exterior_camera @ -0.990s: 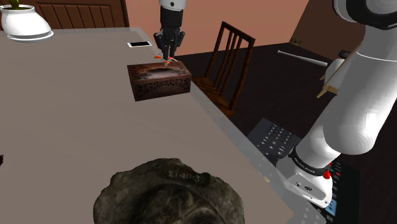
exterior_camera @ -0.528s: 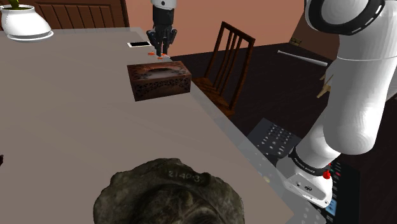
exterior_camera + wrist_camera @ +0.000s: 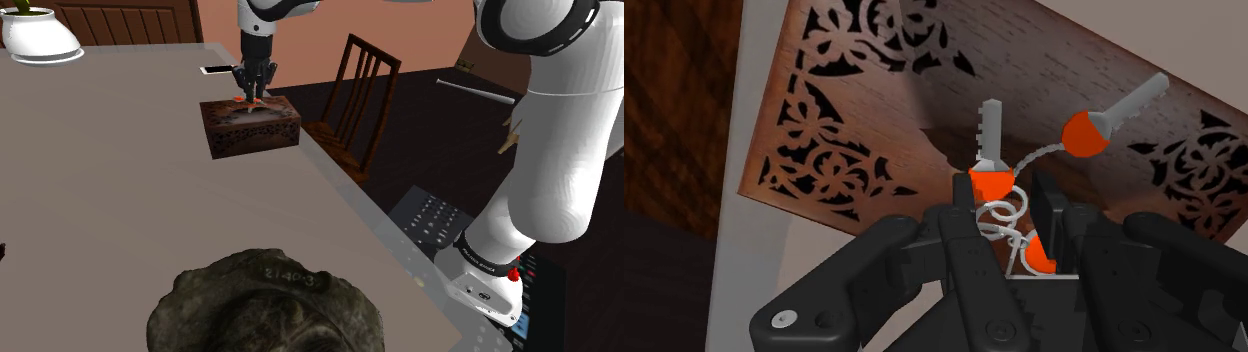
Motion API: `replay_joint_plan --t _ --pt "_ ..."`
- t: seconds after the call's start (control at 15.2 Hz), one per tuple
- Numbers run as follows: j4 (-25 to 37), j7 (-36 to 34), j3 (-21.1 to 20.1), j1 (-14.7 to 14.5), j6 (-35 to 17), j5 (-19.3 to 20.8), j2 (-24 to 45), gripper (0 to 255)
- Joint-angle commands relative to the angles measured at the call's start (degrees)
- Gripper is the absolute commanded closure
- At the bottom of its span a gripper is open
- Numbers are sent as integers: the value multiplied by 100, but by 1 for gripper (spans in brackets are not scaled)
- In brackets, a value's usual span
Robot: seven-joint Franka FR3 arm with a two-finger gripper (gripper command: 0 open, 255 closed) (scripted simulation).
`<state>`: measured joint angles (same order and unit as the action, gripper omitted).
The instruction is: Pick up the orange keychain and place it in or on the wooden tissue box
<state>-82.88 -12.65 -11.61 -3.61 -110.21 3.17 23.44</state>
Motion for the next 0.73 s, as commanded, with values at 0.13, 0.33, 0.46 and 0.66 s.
replay_joint_plan --t 0.13,0.33,0.46,0.66 --pt "-300 3 6 14 -310 4 8 255" --pt "-363 2 8 15 -387 8 23 255" --pt "-363 2 8 15 -387 8 23 255" --pt "-362 2 7 16 -387 8 23 255"
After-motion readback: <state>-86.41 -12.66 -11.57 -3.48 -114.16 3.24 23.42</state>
